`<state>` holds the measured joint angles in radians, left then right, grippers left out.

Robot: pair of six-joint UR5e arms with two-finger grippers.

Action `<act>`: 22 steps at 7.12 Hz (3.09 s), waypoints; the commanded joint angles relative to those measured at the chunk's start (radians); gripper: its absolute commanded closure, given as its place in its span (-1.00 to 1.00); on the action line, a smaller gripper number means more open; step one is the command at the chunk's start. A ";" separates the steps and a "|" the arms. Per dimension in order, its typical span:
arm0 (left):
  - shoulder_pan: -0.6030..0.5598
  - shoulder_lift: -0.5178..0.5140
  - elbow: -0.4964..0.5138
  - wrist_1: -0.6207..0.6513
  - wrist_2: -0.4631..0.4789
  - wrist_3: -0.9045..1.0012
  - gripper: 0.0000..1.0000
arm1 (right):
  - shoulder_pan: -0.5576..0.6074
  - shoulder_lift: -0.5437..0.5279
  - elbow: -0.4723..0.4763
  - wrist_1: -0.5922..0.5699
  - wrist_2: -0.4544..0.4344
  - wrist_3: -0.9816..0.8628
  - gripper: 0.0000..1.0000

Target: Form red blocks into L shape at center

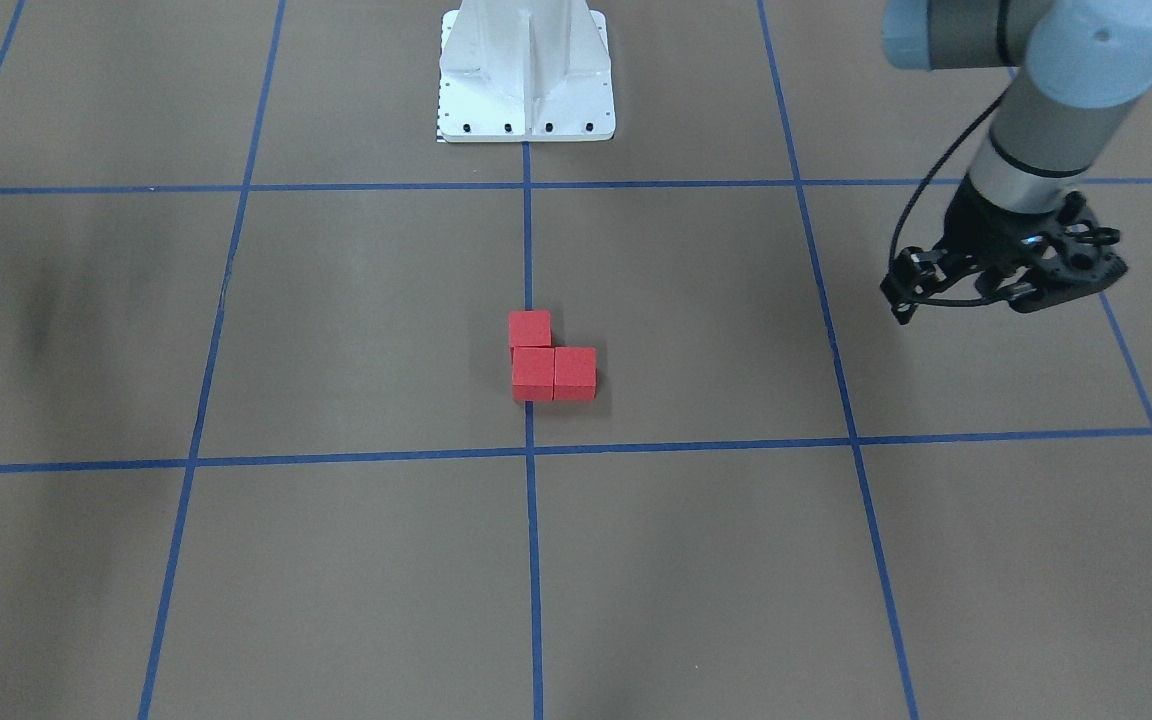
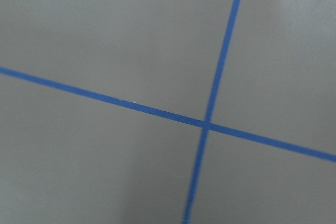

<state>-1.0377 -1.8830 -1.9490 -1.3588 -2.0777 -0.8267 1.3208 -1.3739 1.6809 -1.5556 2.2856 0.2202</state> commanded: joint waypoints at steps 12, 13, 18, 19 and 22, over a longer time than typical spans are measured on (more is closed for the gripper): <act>-0.556 0.323 0.275 -0.307 -0.254 0.752 -1.00 | 0.219 -0.183 -0.035 0.003 0.092 -0.173 -0.98; -0.555 0.323 0.278 -0.306 -0.251 0.742 -1.00 | 0.219 -0.182 -0.014 0.005 0.094 -0.116 -0.98; -0.541 0.321 0.297 -0.309 -0.242 0.738 -1.00 | 0.219 -0.293 0.039 0.012 0.090 -0.114 -0.98; -0.541 0.321 0.298 -0.309 -0.242 0.739 -1.00 | 0.219 -0.300 0.048 0.012 0.094 -0.114 -0.98; -0.541 0.321 0.312 -0.312 -0.243 0.741 -1.00 | 0.219 -0.300 0.054 0.012 0.094 -0.111 -0.98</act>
<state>-1.5785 -1.5616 -1.6409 -1.6698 -2.3197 -0.0865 1.5402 -1.6727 1.7341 -1.5433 2.3790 0.1086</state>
